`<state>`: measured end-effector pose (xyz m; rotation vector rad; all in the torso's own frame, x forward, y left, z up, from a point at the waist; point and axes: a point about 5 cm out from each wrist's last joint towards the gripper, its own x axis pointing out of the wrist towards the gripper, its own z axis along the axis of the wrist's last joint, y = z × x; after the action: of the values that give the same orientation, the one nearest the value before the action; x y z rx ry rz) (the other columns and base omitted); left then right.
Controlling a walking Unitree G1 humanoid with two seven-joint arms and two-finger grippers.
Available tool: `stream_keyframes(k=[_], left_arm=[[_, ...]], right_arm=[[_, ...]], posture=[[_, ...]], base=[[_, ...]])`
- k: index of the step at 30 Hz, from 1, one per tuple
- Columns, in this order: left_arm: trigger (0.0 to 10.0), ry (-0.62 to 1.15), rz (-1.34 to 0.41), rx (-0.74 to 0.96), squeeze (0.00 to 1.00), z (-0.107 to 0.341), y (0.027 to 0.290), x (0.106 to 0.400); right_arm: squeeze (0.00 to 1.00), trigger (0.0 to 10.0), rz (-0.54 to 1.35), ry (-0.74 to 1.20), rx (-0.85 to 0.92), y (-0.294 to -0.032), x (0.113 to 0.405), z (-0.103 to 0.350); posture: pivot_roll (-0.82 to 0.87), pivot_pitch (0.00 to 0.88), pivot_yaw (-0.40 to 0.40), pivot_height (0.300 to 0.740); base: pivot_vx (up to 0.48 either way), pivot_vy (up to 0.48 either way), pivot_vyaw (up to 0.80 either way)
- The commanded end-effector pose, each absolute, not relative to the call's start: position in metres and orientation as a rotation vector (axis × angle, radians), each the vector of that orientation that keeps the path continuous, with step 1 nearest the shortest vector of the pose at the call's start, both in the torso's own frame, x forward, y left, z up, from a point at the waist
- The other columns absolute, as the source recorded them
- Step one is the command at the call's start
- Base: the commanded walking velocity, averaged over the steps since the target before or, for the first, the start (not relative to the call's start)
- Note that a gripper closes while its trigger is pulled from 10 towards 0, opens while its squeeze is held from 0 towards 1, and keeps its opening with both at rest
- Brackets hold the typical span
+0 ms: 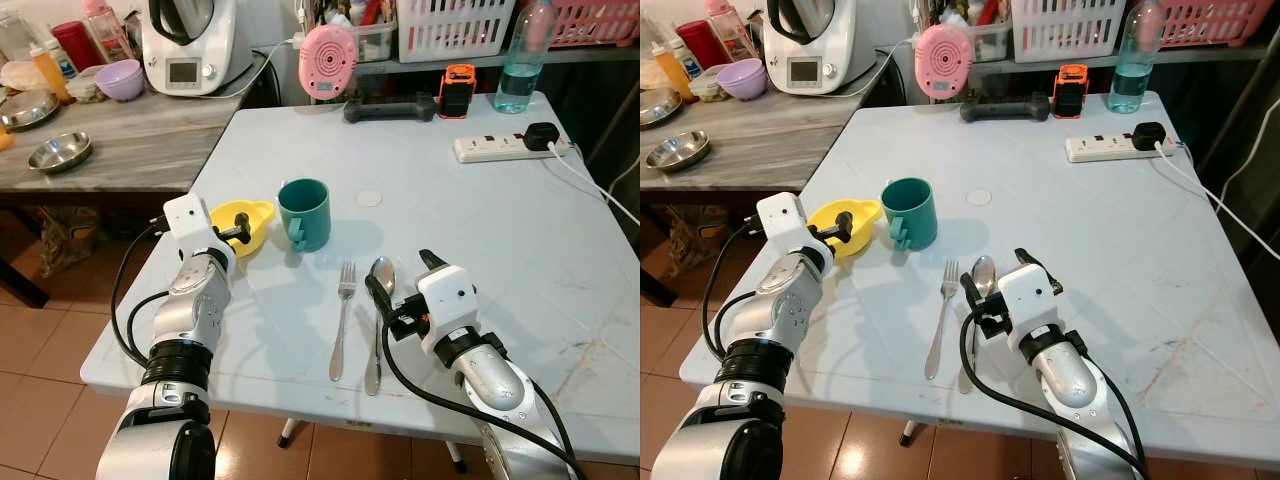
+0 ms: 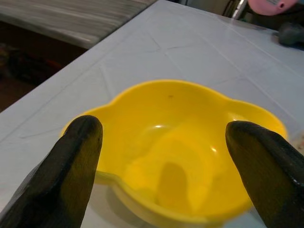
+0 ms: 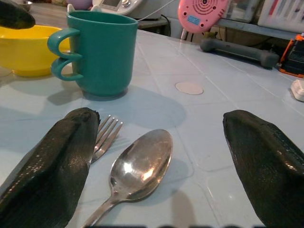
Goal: Setting the table
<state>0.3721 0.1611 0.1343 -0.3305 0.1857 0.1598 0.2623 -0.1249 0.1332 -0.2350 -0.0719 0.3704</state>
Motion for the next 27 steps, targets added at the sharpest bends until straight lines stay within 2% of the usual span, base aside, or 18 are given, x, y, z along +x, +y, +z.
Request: stream_keyframes(k=[1, 11, 27], left_arm=[[10.0, 0.146, 0.230, -0.326, 0.00, 0.144, 0.178, 0.375], [10.0, 0.072, 0.309, -0.313, 0.00, 0.159, 0.197, 0.371], [10.0, 0.328, 0.364, -0.401, 0.00, 0.122, 0.198, 0.354]], right_arm=[[0.00, 10.0, 0.398, -0.100, -0.218, -0.120, 0.262, 0.139], [0.00, 10.0, 0.454, -0.109, -0.179, -0.113, 0.261, 0.142], [0.00, 10.0, 0.555, -0.133, -0.169, -0.099, 0.262, 0.150]], posture=[[-0.29, 0.082, 0.159, 0.740], [-0.27, 0.072, 0.157, 0.740], [-0.25, 0.061, 0.158, 0.740]], base=[[0.000, 0.000, 0.00], [0.000, 0.000, 0.00], [0.000, 0.000, 0.00]])
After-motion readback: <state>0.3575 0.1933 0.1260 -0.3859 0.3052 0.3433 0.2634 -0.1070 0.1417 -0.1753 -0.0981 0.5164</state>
